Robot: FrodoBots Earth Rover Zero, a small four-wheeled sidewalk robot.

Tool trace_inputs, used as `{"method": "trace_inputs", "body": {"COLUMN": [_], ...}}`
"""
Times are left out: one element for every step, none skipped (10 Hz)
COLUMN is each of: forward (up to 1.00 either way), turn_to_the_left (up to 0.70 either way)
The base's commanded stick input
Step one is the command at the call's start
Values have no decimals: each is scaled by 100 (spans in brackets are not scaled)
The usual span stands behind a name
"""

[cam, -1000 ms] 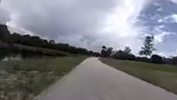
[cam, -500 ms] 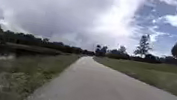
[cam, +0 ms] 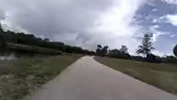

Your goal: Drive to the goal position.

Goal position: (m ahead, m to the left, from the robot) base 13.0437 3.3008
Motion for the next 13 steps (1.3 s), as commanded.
{"method": "trace_inputs", "body": {"forward": [70,70,70,70,70,70,70,70,70,70,70,70,70], "turn_to_the_left": [0,0,0,0,0,0,0,0,0,0,0,0,0]}}
